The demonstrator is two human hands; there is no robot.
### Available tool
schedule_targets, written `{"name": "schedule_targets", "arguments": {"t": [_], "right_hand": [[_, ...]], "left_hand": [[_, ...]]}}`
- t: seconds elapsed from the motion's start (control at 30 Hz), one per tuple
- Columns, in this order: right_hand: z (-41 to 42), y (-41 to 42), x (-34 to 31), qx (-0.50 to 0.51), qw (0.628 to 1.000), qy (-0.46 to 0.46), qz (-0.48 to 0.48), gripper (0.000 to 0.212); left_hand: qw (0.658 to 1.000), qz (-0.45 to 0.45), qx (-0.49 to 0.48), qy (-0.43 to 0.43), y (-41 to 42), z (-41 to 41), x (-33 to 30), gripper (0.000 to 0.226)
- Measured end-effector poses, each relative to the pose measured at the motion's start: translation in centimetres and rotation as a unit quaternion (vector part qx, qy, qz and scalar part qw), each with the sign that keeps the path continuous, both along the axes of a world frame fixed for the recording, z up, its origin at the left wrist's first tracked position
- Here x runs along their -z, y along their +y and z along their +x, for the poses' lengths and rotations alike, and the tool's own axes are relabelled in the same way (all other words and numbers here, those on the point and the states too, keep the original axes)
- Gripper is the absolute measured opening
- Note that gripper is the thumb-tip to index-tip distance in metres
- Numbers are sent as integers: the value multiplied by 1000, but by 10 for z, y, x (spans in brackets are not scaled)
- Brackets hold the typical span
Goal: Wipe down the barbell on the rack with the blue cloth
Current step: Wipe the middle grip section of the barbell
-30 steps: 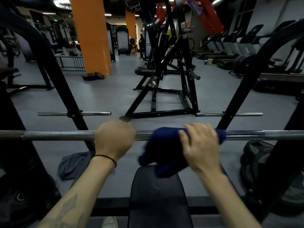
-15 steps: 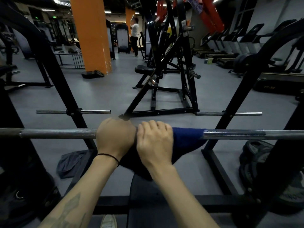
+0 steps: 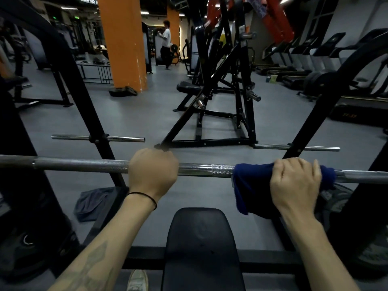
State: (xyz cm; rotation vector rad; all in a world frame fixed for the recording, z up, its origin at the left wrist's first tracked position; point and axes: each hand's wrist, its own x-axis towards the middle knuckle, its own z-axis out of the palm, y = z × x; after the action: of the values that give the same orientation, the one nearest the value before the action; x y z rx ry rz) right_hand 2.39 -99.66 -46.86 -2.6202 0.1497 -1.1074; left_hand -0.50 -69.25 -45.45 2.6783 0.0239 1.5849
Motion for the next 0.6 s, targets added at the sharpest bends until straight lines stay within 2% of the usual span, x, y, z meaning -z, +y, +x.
{"name": "schedule_targets", "arguments": {"t": [0.13,0.27,0.37,0.47,0.6], "right_hand": [[-7,71,-2,-30,999,12,26,48],[-18,141,-17,-142,987,69,-31,45],[-16,140,-22,-196,977,63,-58,45],[-34,118,-5,-261,963,-32,-51,39],[-52,111,28,-274,954,-39,-111,61]], "left_hand": [[1000,6,3,26,-2,0,-1,35],[998,49,23,41,3,-2,4,37],[996,68,64,18,-2,-15,12,35],[994,79,68,23,-9,-18,17,32],[993,112,31,8,-7,2,2,51]]}}
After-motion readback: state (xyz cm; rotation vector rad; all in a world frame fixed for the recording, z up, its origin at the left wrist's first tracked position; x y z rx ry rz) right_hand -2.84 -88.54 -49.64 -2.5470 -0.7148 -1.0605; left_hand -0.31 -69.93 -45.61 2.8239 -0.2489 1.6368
